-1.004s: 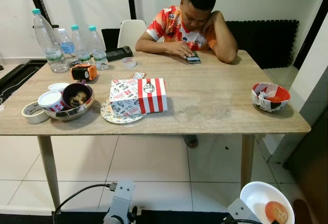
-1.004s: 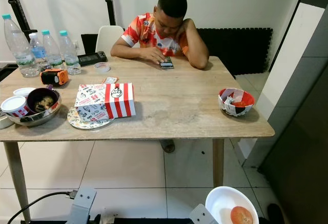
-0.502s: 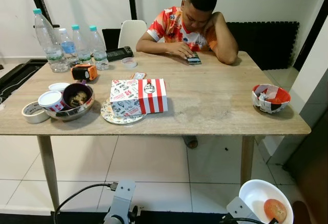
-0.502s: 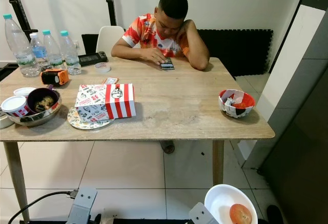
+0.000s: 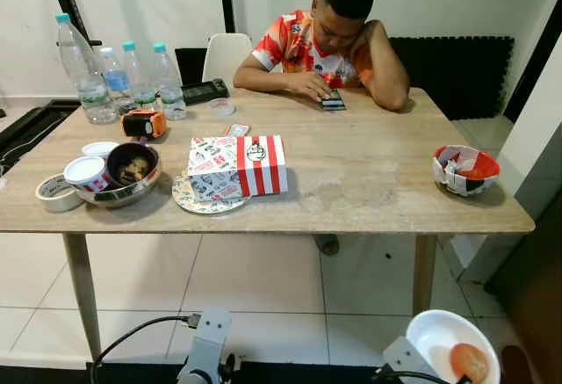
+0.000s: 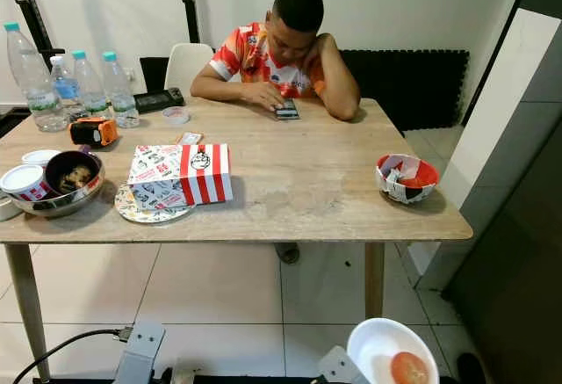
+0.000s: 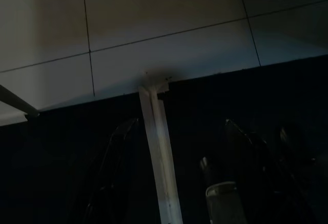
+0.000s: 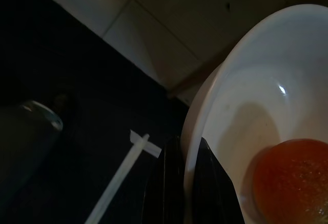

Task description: Restocking fridge

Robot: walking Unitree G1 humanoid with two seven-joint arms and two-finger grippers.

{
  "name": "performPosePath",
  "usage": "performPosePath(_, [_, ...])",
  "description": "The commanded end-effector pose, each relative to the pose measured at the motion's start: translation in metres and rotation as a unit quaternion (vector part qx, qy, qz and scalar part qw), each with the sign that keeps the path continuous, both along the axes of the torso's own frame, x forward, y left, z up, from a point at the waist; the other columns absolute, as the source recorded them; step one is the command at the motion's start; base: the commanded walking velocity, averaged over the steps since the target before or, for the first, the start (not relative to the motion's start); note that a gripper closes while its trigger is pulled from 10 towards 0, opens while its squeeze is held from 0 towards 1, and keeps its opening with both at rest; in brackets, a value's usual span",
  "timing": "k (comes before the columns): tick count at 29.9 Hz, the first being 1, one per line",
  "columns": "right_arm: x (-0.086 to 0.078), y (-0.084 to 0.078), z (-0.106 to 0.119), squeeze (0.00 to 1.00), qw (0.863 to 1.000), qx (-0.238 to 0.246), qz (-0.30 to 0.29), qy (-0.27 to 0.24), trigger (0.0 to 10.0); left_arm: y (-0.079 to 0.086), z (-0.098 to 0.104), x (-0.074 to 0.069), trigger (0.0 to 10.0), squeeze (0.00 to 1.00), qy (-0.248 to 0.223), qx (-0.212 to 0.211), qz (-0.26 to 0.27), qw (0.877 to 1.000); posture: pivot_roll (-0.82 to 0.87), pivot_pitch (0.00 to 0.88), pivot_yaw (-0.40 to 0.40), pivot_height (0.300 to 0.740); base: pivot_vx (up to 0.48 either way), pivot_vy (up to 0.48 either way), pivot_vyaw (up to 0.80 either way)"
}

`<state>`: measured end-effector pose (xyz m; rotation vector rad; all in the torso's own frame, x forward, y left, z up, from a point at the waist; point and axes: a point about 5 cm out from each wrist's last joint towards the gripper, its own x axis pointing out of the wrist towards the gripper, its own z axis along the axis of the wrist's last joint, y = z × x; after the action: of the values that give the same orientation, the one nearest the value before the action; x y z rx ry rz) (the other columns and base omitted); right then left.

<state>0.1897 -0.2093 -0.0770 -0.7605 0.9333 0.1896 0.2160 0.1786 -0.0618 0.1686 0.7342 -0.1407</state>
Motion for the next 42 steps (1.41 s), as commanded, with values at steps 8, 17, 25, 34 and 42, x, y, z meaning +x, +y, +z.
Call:
performPosePath(8, [0.007, -0.005, 0.005, 0.00, 1.000, -0.001, -0.012, -0.017, 10.0, -0.004, 0.003, 0.006, 10.0, 0.00, -0.004, -0.007, 0.000, 1.000, -0.03, 0.000, -0.033, 0.740, 0.000, 0.000, 0.00])
performPosePath(17, [0.001, -0.008, 0.002, 0.00, 0.998, 0.012, -0.055, -0.013, 10.0, 0.002, -0.003, -0.003, 10.0, 0.00, 0.017, -0.003, 0.015, 1.000, -0.02, 0.000, -0.027, 0.740, 0.000, 0.000, 0.00])
performPosePath(25, [-0.005, -0.012, 0.000, 0.00, 0.997, 0.019, -0.074, -0.003, 10.0, 0.002, -0.006, -0.006, 10.0, 0.00, 0.033, 0.006, 0.001, 0.999, -0.02, 0.007, -0.023, 0.740, 0.000, 0.000, 0.00])
performPosePath(34, [-0.004, -0.018, 0.002, 0.00, 0.998, 0.012, -0.069, -0.004, 10.0, 0.003, -0.006, -0.006, 10.0, 0.00, 0.032, 0.004, 0.008, 0.999, -0.03, 0.044, -0.031, 0.740, 0.000, 0.000, 0.00])
performPosePath(42, [-0.003, -0.020, 0.003, 0.00, 0.997, 0.014, -0.074, -0.010, 10.0, 0.004, -0.009, -0.013, 10.0, 0.00, 0.040, 0.005, 0.004, 0.999, -0.04, 0.076, -0.023, 0.740, 0.000, 0.000, 0.00])
